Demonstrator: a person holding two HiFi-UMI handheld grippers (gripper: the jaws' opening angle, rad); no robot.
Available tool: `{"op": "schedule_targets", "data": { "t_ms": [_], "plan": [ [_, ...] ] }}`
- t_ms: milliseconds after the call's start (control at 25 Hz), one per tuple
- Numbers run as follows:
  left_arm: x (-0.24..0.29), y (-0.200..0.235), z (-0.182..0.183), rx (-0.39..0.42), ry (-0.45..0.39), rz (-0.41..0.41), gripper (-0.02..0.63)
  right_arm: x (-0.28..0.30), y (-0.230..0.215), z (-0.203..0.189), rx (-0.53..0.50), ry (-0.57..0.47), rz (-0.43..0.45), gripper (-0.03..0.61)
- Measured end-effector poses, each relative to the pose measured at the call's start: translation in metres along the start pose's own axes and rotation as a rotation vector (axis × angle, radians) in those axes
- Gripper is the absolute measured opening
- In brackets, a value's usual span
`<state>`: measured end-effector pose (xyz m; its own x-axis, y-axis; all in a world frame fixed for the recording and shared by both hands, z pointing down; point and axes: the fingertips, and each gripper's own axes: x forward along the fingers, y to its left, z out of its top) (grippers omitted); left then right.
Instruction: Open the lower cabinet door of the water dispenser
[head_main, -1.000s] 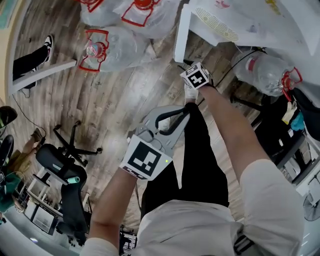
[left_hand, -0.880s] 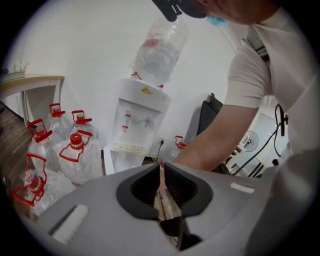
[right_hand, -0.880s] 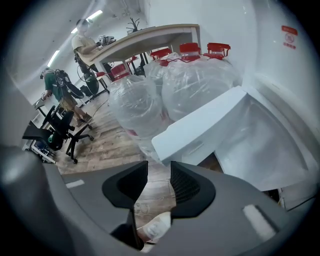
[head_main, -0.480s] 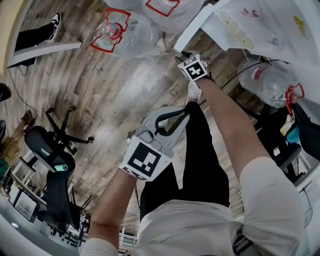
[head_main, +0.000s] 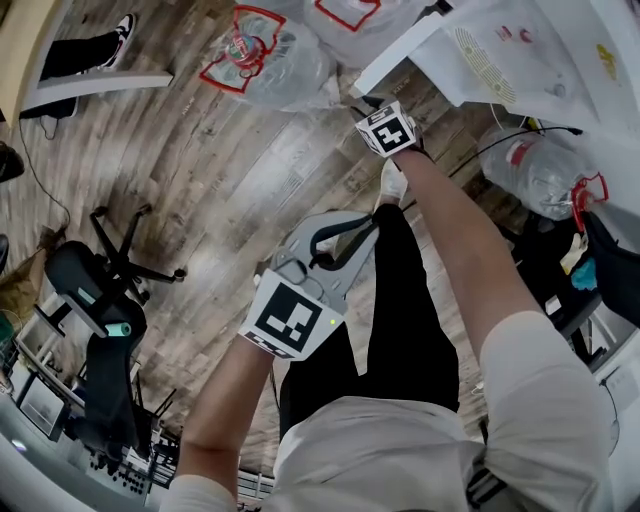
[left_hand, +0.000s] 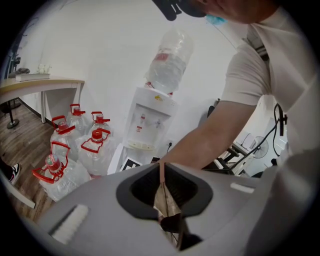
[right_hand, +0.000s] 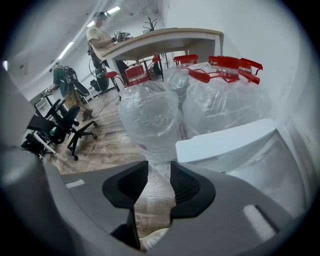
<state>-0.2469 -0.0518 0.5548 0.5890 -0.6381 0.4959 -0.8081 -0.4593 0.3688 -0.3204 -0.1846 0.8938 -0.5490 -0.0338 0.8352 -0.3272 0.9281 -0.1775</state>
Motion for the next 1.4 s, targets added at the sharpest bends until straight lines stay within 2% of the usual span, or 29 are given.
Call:
{"op": "schedule_targets", "data": {
  "t_ms": [240,440,600,840,1040,1200,1400],
  "plan": [
    [-0.017,-0.019,0.012,0.065,-0.022,-0.044,0.058,-0.042,0.026,0.005,-0.003,-0.012,0.001,0.138],
    [-0.039,-0.049,0.035,0.115,-0.027,-0.112,0.058,-0.115,0.046,0.003,0.048,-0.069,-0.016,0.105],
    [-0.067,-0.076,0.047,0.148,-0.031,-0.186,0.058,-0.201,0.072,0.004,0.138,-0.165,-0.067,0.082],
    [-0.117,-0.125,0.062,0.237,-0.004,-0.247,0.058,-0.360,0.139,-0.007,0.180,-0.283,-0.166,0.042],
    [-0.145,-0.157,0.057,0.280,0.053,-0.282,0.058,-0.485,0.191,-0.018,0.264,-0.418,-0.271,0.014],
    [-0.150,-0.183,0.052,0.323,0.110,-0.305,0.058,-0.560,0.229,-0.033,0.323,-0.497,-0.313,0.004],
    [-0.148,-0.216,0.070,0.345,0.090,-0.314,0.058,-0.620,0.262,-0.053,0.317,-0.535,-0.346,0.002]
  ]
}}
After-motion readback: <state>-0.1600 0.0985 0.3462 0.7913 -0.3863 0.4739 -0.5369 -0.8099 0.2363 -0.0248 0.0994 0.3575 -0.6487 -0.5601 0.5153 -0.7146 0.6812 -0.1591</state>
